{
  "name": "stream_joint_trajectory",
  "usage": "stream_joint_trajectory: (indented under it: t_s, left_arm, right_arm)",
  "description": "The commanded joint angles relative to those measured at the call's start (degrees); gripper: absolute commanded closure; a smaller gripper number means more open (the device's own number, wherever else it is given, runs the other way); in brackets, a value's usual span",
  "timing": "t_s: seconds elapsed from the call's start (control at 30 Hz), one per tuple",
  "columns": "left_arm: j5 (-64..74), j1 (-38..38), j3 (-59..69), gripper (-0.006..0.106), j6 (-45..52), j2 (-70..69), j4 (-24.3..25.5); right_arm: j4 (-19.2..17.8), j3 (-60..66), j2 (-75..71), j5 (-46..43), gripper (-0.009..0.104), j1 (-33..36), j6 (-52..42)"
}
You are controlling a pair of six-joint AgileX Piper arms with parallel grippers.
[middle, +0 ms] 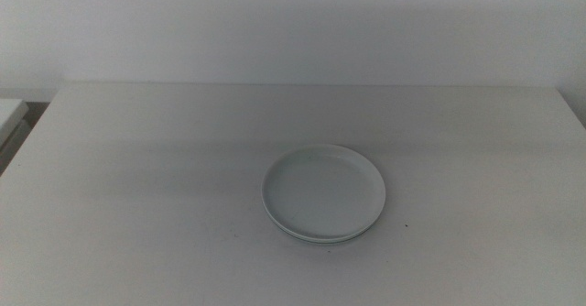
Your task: Stack the three bowls on top of each other.
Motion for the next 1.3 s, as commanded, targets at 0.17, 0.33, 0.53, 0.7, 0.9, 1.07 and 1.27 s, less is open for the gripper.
stream_joint_trajectory:
  t_s: [0.17,0.33,0.53,0.7,0.9,1.07,1.27]
  left_arm:
    - [-8.1,0.05,5.76,0.007,-0.49,-5.89,-0.71]
    - [-10.22,0.05,17.15,0.007,-0.49,-15.51,-0.11]
    - [-13.22,0.05,25.52,0.007,-0.49,-18.77,-0.11]
    - [-15.48,0.05,28.98,0.007,-0.49,-18.77,-0.11]
    - [-15.51,0.05,28.98,0.007,-0.49,-18.77,0.72]
    - [-16.8,0.05,28.98,0.007,-0.49,-18.77,0.84]
    - [-18.33,0.05,28.98,0.007,-0.49,-18.77,0.84]
  right_arm:
    - [3.78,15.18,-13.92,-8.1,0.008,-8.17,0.06]
    - [5.19,37.09,-32.21,-15.25,0.008,-13.32,0.06]
    - [3.24,50.65,-46.27,-10.58,0.008,-13.41,0.06]
    - [-0.56,52.81,-46.27,-17.45,0.008,-13.41,0.06]
    - [-4.89,52.81,-46.27,-17.9,0.008,-13.41,0.06]
    - [-4.68,52.81,-46.27,-18.75,0.008,-13.36,0.06]
    - [-4.68,52.81,-46.27,-18.61,0.008,-13.36,0.06]
